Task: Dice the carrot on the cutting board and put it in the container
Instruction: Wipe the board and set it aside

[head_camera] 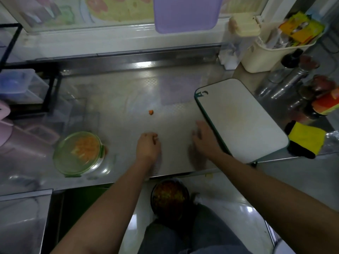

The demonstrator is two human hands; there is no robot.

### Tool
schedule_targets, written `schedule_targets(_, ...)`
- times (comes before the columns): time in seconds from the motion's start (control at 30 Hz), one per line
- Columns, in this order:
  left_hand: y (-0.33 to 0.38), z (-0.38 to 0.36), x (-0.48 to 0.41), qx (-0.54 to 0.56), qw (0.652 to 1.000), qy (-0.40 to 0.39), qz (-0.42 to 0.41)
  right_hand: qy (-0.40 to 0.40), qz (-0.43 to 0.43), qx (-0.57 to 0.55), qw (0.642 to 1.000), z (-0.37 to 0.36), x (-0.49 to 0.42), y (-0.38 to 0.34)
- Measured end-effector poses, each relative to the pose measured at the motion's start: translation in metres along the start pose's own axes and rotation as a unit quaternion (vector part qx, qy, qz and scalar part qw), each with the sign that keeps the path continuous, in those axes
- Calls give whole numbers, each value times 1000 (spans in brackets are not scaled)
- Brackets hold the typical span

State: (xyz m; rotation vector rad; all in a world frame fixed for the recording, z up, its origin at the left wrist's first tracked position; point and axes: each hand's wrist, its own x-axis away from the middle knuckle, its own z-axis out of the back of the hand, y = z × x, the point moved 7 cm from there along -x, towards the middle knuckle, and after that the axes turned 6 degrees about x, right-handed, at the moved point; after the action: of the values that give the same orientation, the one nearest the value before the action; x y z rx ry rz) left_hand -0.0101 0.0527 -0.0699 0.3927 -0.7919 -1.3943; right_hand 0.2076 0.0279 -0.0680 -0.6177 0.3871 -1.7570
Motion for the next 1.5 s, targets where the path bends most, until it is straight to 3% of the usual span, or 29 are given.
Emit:
schedule_targets(0.1, 2, 9, -30, -14, 998, 41, -37, -81, 104, 88, 987, -40, -8, -33)
schedule_targets(0.27, 13, 7, -80, -48, 993, 36, -99, -68, 151, 121, 979, -72, -15, -45)
schedule_targets(0.47, 22, -7, -107, -145, 981, 18, -127, -42, 162, 48, 985, -74, -16, -34)
schedule_targets(0.93, 1, -33, 19, -25, 989, -67, -133, -68, 143, -49, 986, -59, 10, -17)
schedule_targets(1.03, -14, -24, 46, 67, 993, -26, -89, -59, 148, -40, 986, -58, 16, -14)
schedule_targets(1.1, -31, -20, 63, 154, 988, -5, 2, -84, 162, -22, 983, -64, 21, -23)
schedule_targets(1.13, -40, -24, 72, 235, 969, -32, 74, -104, 173, -12, 979, -69, 24, -30)
schedule_targets(1.2, -53, -48, 98, 364, 885, -163, 239, -144, 206, -2, 968, -82, 32, -42)
schedule_targets(1.23, -56, -58, 113, 394, 841, -229, 291, -162, 224, -1, 961, -89, 38, -47)
schedule_targets(1.3, -65, -71, 127, 422, 790, -287, 339, -173, 254, -16, 951, -98, 51, -53)
schedule_targets(1.5, -81, -91, 124, 589, 689, -144, 396, -153, 314, -36, 936, -105, 89, -40)
